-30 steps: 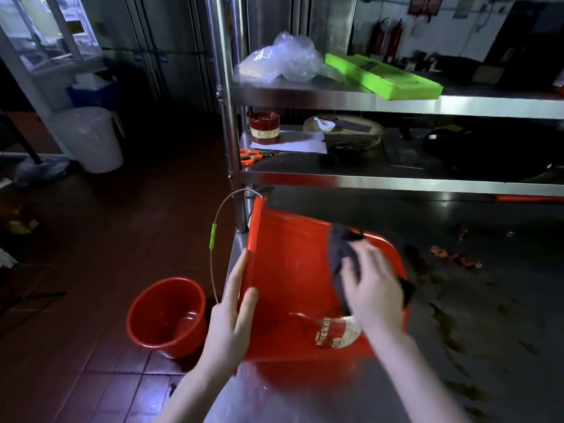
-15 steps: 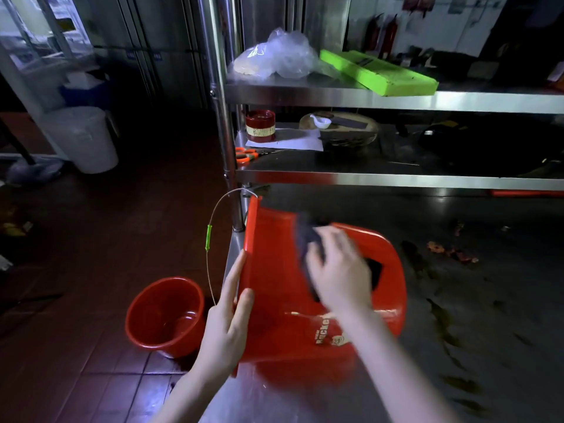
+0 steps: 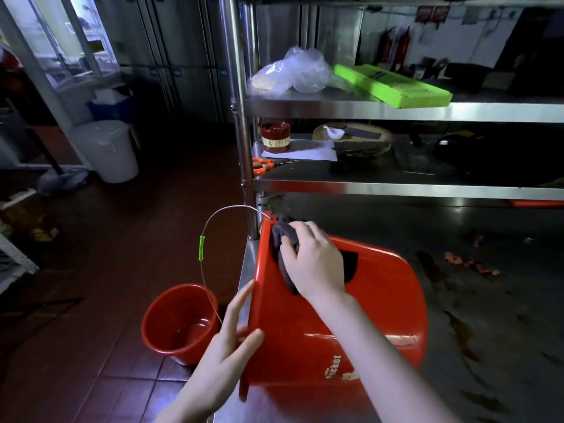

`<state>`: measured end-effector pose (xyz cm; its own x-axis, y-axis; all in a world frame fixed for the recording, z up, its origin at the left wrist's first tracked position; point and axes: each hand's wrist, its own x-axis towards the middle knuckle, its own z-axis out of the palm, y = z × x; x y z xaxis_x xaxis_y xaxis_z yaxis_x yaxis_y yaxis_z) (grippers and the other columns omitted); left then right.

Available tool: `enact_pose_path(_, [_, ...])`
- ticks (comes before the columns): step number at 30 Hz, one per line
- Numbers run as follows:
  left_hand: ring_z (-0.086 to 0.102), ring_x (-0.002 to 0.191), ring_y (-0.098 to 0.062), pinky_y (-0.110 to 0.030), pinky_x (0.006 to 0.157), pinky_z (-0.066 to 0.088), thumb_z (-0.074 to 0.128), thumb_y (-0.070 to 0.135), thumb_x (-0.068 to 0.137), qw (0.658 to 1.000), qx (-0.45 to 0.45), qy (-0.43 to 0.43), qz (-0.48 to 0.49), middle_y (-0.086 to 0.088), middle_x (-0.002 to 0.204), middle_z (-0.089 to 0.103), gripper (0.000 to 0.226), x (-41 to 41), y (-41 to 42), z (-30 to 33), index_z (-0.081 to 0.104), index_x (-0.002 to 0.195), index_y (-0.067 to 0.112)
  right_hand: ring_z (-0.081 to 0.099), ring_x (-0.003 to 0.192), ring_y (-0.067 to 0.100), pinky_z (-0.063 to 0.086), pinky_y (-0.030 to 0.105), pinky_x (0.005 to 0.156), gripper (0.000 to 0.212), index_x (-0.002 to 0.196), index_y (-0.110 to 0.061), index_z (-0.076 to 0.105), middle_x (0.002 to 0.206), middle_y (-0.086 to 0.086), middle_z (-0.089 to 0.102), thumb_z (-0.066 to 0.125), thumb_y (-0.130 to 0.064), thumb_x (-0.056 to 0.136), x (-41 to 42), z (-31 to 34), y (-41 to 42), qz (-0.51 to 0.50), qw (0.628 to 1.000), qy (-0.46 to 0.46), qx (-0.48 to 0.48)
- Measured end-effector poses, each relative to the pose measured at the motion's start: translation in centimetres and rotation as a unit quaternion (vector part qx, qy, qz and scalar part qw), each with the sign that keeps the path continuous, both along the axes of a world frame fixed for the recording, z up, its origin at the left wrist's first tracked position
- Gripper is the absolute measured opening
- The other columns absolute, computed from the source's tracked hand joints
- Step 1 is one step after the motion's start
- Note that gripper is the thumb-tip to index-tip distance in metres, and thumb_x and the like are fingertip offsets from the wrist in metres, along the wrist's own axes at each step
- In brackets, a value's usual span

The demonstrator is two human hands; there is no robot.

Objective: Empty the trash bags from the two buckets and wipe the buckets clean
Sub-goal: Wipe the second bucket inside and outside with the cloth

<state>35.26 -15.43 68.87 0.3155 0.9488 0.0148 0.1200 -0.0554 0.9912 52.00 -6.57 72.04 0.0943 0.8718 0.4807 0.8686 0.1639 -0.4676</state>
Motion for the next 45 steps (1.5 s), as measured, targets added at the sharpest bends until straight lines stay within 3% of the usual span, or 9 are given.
enact_pose_path(4, [0.068, 0.082, 0.000, -0.016, 0.073, 0.050, 0.050, 0.032, 0.099, 0.992, 0.019, -0.061, 0.110, 0.016, 0.092, 0.072, 0.058, 2.4, 5.0, 3.8, 0.022, 0.148, 0.046, 0.062, 0.102, 0.025, 0.053, 0.036, 0.085, 0.036, 0.112, -0.011, 0.066, 0.109, 0.005, 0.066, 0.048, -0.033, 0.090, -0.3, -1.3, -2.9, 0.002, 0.998, -0.006, 0.064])
enact_pose_path(9, [0.050, 0.121, -0.011, -0.025, 0.096, 0.035, 0.052, 0.042, 0.096, 0.977, -0.001, 0.099, 0.191, 0.001, 0.141, 0.052, 0.056, 4.6, 10.9, 5.3, 0.034, 0.148, 0.031, 0.047, 0.132, 0.023, 0.039, 0.036, 0.109, 0.043, 0.129, -0.007, 0.060, 0.133, 0.008, 0.057, 0.042, -0.032, 0.098, -0.6, -3.4, -9.5, 0.106, 0.989, -0.028, 0.099])
enact_pose_path(15, [0.059, 0.115, -0.013, -0.020, 0.092, 0.043, 0.050, 0.023, 0.100, 0.965, 0.082, 0.164, 0.187, 0.002, 0.124, 0.064, 0.038, 4.4, 8.1, 3.9, 0.051, 0.137, 0.031, 0.053, 0.126, 0.024, 0.043, 0.034, 0.105, 0.039, 0.122, -0.008, 0.064, 0.127, 0.008, 0.061, 0.047, -0.029, 0.094, 0.1, -3.4, -8.7, 0.071, 0.991, -0.043, 0.103])
enact_pose_path(19, [0.052, 0.077, 0.019, 0.003, 0.065, 0.036, 0.047, 0.020, 0.102, 0.963, 0.110, 0.171, 0.175, 0.012, 0.112, 0.061, 0.039, 3.7, 6.5, 3.7, 0.047, 0.140, 0.030, 0.059, 0.104, 0.029, 0.048, 0.035, 0.081, 0.030, 0.108, -0.017, 0.062, 0.110, 0.004, 0.063, 0.043, -0.036, 0.093, 0.9, 1.0, -0.1, -0.020, 0.996, -0.023, -0.079])
enact_pose_path(22, [0.042, 0.041, 0.002, -0.013, 0.044, 0.036, 0.042, 0.024, 0.103, 0.969, 0.087, 0.147, 0.178, 0.004, 0.079, 0.065, 0.033, 4.2, 6.7, 4.2, 0.048, 0.134, 0.033, 0.056, 0.106, 0.034, 0.041, 0.034, 0.077, 0.028, 0.105, -0.017, 0.059, 0.115, 0.009, 0.062, 0.041, -0.035, 0.095, 2.1, 2.5, 5.7, -0.028, 0.977, 0.026, -0.210])
enact_pose_path(26, [0.047, 0.041, -0.002, -0.015, 0.043, 0.039, 0.050, 0.032, 0.099, 0.969, 0.072, 0.138, 0.190, 0.001, 0.071, 0.065, 0.023, 4.8, 7.8, 4.9, 0.054, 0.122, 0.034, 0.057, 0.114, 0.022, 0.048, 0.032, 0.086, 0.035, 0.123, -0.020, 0.060, 0.124, 0.001, 0.061, 0.044, -0.032, 0.095, 2.7, 0.4, 0.6, 0.041, 0.995, -0.008, -0.086])
enact_pose_path(30, [0.064, 0.075, -0.002, -0.009, 0.063, 0.048, 0.073, 0.023, 0.081, 0.966, 0.101, 0.158, 0.176, 0.013, 0.083, 0.069, 0.043, 4.4, 7.6, 4.6, 0.054, 0.117, 0.037, 0.040, 0.137, 0.013, 0.034, 0.029, 0.112, 0.047, 0.137, -0.022, 0.054, 0.143, -0.004, 0.050, 0.045, -0.033, 0.092, 4.0, -2.3, -7.9, 0.120, 0.991, -0.055, -0.004])
enact_pose_path(39, [0.062, 0.066, 0.011, -0.007, 0.049, 0.045, 0.071, 0.011, 0.083, 0.971, 0.067, 0.152, 0.174, 0.014, 0.082, 0.065, 0.054, 4.9, 7.3, 5.2, 0.049, 0.125, 0.037, 0.054, 0.089, 0.030, 0.038, 0.031, 0.070, 0.023, 0.103, -0.022, 0.061, 0.109, 0.007, 0.064, 0.043, -0.034, 0.094, 9.5, -0.1, 4.7, -0.101, 0.974, 0.006, -0.205])
enact_pose_path(45, [0.060, 0.066, 0.011, -0.006, 0.049, 0.044, 0.072, 0.014, 0.080, 0.967, 0.066, 0.168, 0.180, 0.013, 0.079, 0.065, 0.055, 5.2, 8.7, 5.1, 0.050, 0.125, 0.038, 0.038, 0.139, 0.011, 0.031, 0.025, 0.112, 0.043, 0.135, -0.017, 0.056, 0.144, -0.005, 0.048, 0.046, -0.034, 0.096, 10.2, -4.4, -9.1, 0.095, 0.995, -0.042, -0.007])
